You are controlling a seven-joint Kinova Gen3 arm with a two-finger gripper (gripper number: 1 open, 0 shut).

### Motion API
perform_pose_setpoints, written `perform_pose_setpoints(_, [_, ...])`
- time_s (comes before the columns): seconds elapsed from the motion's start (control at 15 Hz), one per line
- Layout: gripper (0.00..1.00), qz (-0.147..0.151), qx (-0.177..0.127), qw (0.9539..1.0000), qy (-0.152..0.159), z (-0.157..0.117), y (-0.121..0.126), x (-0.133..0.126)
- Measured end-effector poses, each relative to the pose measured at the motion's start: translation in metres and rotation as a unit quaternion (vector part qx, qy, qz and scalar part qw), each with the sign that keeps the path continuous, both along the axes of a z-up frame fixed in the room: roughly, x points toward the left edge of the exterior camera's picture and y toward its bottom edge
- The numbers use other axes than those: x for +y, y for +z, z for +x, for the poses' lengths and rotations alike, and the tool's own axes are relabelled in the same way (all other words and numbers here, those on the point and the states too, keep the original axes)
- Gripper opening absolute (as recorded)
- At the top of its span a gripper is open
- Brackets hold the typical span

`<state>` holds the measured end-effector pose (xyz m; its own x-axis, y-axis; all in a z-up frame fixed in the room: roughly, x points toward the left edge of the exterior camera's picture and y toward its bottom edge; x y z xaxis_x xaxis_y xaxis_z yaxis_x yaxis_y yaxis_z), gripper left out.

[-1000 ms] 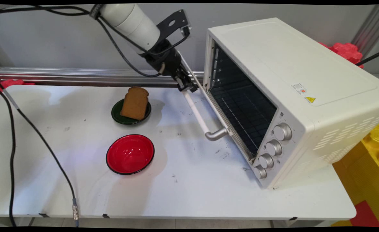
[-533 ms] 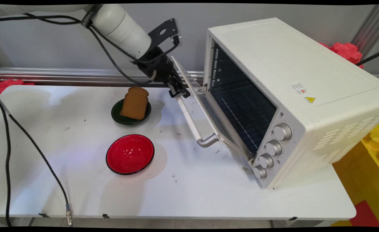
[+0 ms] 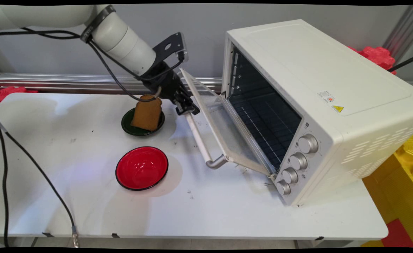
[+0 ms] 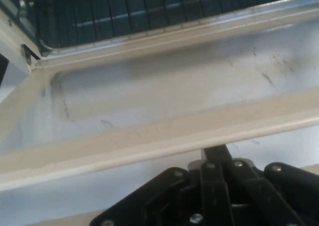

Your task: Open the oven

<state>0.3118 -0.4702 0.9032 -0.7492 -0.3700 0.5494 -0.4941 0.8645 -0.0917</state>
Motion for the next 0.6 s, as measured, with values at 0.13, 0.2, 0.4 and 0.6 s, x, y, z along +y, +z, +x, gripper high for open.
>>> perform_pose_setpoints(0.13, [0.0, 0.002, 0.001, 1.0, -0.002, 0.005, -0.006, 0.003])
perform_pose_setpoints(0.2, [0.0, 0.002, 0.002, 1.0, -0.002, 0.007, -0.009, 0.004])
perform_pose_setpoints(0.4, [0.0, 0.005, 0.003, 1.0, -0.005, 0.014, -0.016, 0.009])
perform_pose_setpoints(0.6, [0.0, 0.007, 0.004, 0.9999, -0.007, 0.02, -0.02, 0.014])
